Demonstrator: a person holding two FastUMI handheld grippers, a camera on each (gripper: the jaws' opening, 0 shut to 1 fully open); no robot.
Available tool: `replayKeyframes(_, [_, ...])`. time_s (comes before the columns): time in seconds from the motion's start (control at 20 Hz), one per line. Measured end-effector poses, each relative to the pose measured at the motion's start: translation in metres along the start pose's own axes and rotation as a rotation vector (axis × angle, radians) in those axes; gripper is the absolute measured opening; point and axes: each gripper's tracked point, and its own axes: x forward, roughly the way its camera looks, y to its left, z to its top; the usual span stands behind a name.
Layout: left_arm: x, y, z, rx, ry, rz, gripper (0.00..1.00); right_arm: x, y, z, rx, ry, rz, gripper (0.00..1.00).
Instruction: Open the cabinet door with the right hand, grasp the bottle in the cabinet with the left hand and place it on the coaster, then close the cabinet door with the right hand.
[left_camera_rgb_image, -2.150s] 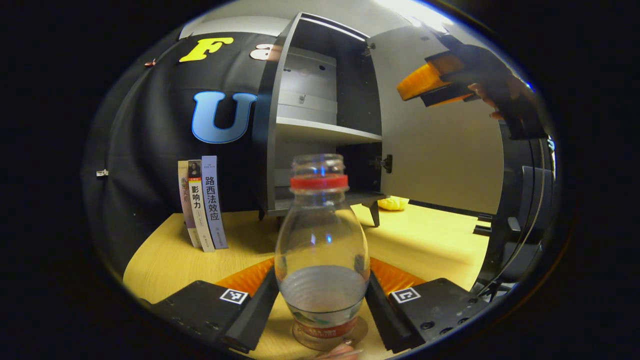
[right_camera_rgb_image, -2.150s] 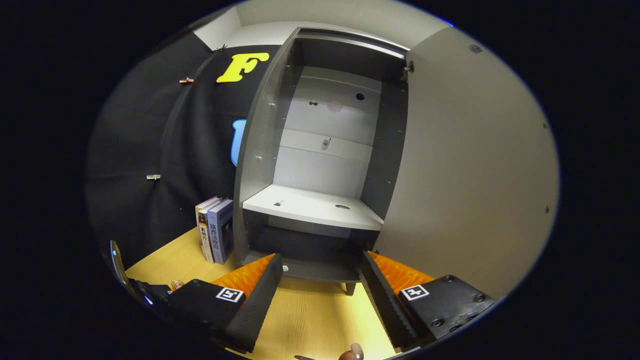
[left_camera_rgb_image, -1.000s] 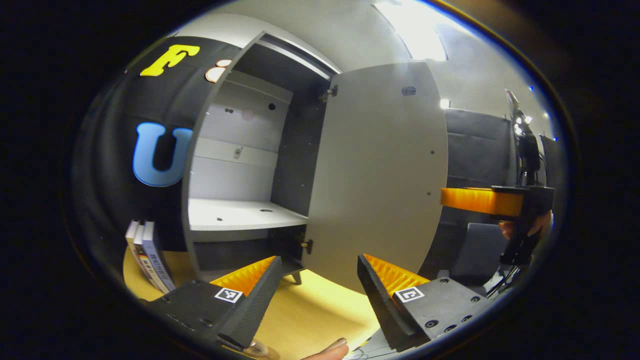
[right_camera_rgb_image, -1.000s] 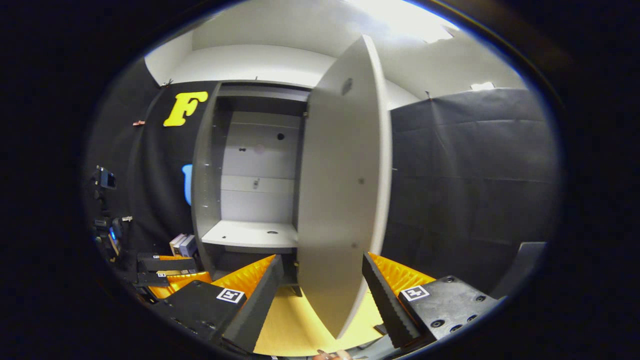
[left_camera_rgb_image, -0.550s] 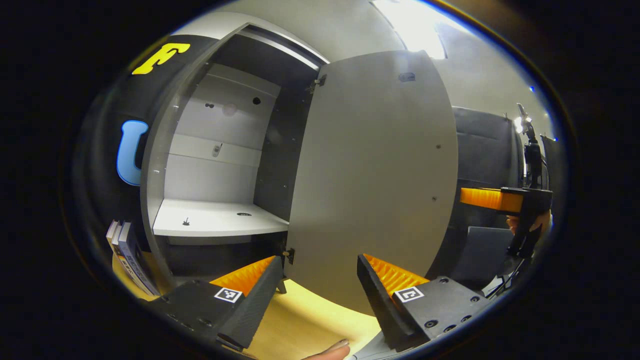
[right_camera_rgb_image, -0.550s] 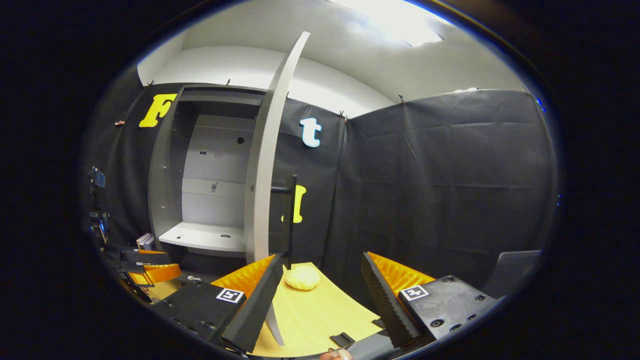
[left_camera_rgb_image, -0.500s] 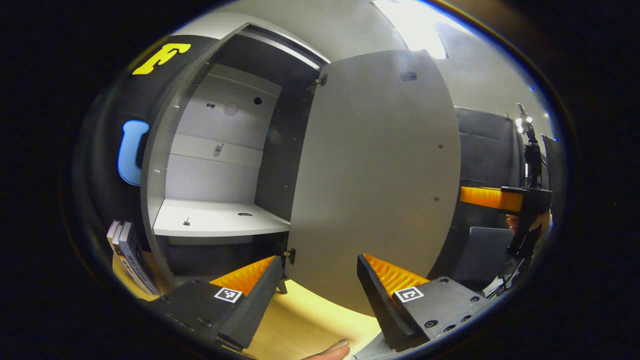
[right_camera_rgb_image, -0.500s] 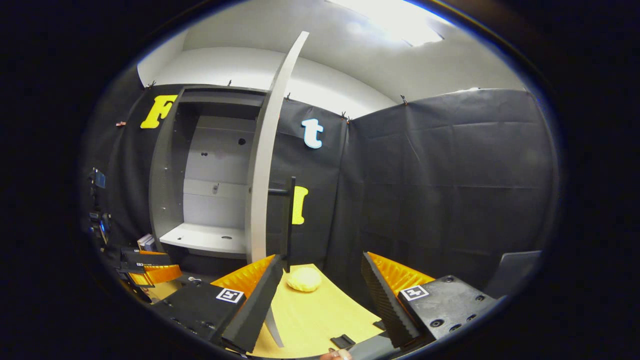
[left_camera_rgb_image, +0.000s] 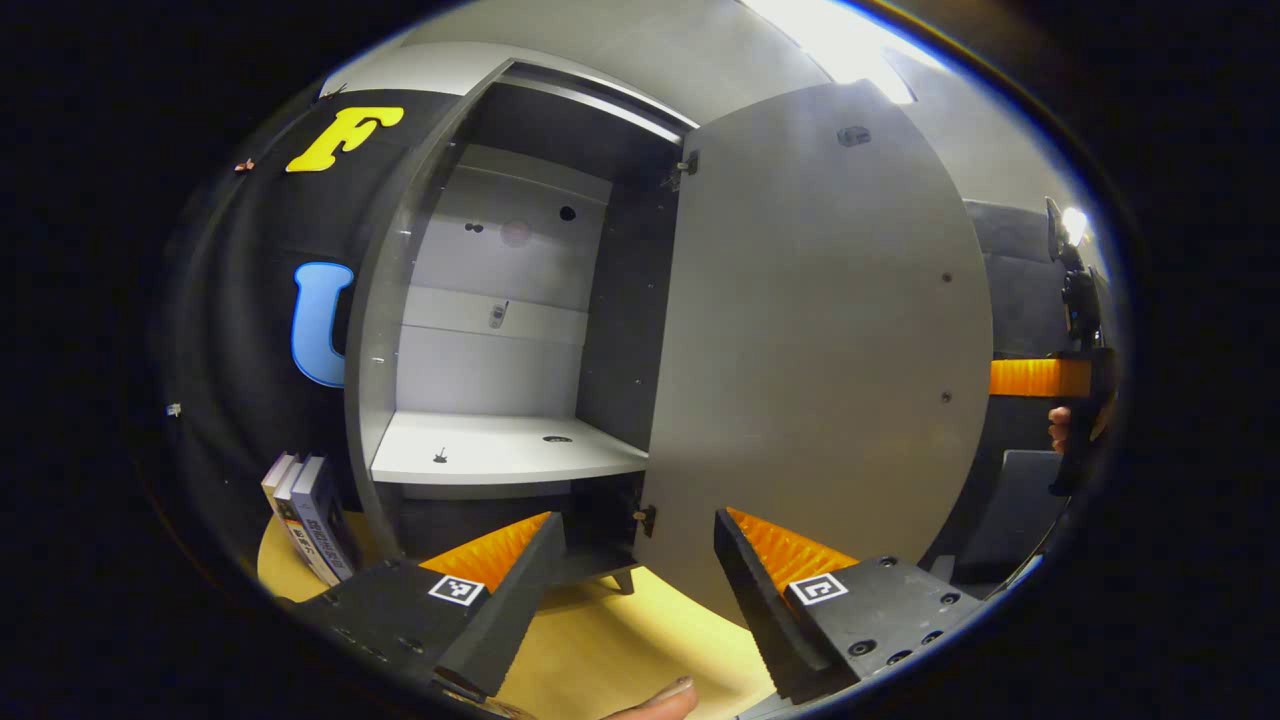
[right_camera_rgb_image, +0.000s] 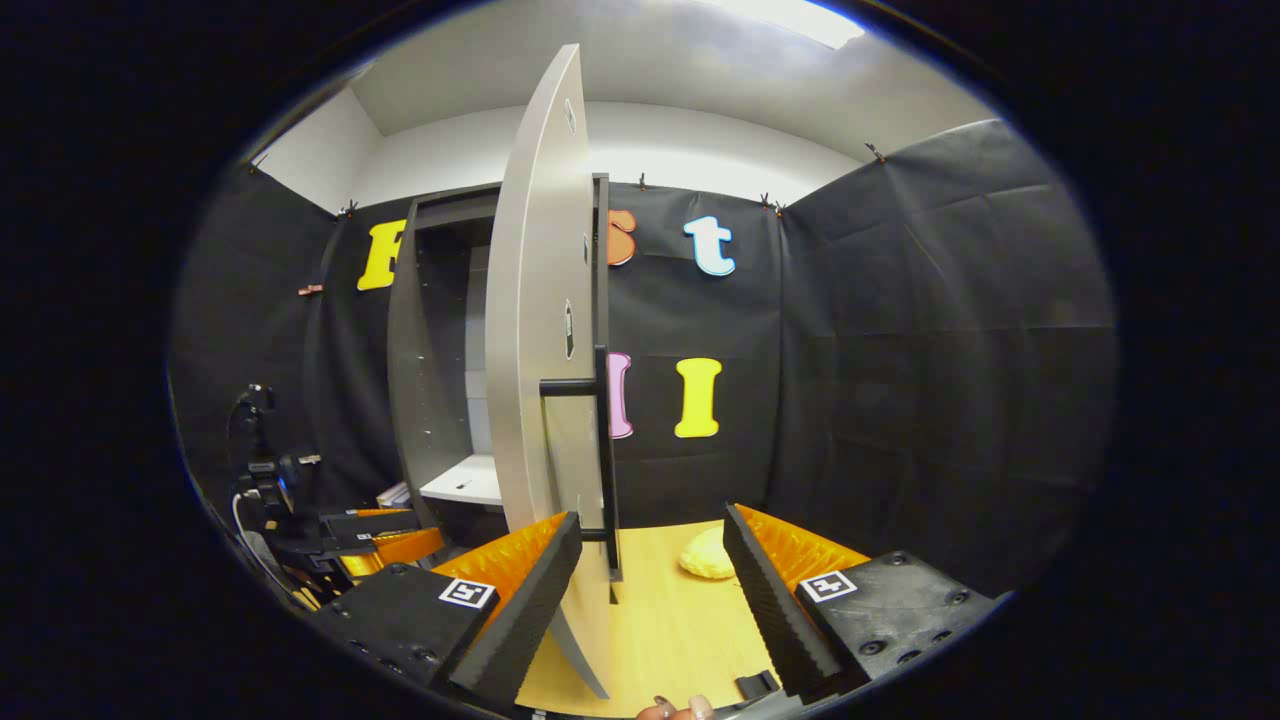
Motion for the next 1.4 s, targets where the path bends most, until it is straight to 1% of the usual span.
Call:
replayKeyframes(0.1, [-0.008, 0.01, 0.004, 0.015, -0.005, 0.018, 0.95, 0.002, 0.024, -0.006, 0.006, 0.012, 0.059, 0.97])
replayKeyframes(0.3, [-0.03, 0.031, 0.008, 0.03, -0.01, 0.022, 0.95, 0.007, 0.075, -0.01, 0.014, 0.025, 0.146, 0.97])
replayKeyframes(0.55, [-0.063, 0.067, 0.009, 0.055, -0.002, 0.051, 0.95, 0.033, 0.152, -0.017, 0.012, 0.023, 0.264, 0.97])
replayKeyframes(0.65, [-0.076, 0.084, 0.01, 0.048, 0.004, 0.08, 0.95, 0.043, 0.184, -0.021, 0.018, 0.019, 0.344, 0.97])
replayKeyframes(0.75, [-0.092, 0.1, 0.012, 0.05, 0.007, 0.112, 0.95, 0.051, 0.201, -0.023, 0.01, 0.015, 0.383, 0.98])
replayKeyframes(0.85, [-0.105, 0.113, 0.016, 0.059, 0.001, 0.148, 0.95, 0.051, 0.208, -0.024, -0.009, 0.007, 0.412, 0.97])
replayKeyframes(0.95, [-0.113, 0.121, 0.018, 0.06, -0.005, 0.182, 0.95, 0.054, 0.209, -0.022, -0.017, -0.015, 0.414, 0.97])
replayKeyframes(1.0, [-0.115, 0.121, 0.019, 0.058, -0.008, 0.194, 0.92, 0.059, 0.207, -0.023, -0.023, -0.026, 0.4, 0.97])
replayKeyframes(1.1, [-0.116, 0.12, 0.022, 0.06, -0.015, 0.214, 0.92, 0.072, 0.193, -0.025, -0.043, -0.039, 0.356, 0.97])
replayKeyframes(1.15, [-0.116, 0.118, 0.024, 0.063, -0.02, 0.219, 0.95, 0.076, 0.189, -0.027, -0.045, -0.041, 0.335, 0.97])
replayKeyframes(1.3, [-0.105, 0.103, 0.03, 0.064, -0.031, 0.214, 0.95, 0.085, 0.174, -0.031, -0.042, -0.041, 0.26, 0.98])
replayKeyframes(1.4, [-0.095, 0.089, 0.03, 0.06, -0.031, 0.201, 0.95, 0.091, 0.162, -0.033, -0.068, -0.042, 0.223, 0.98])
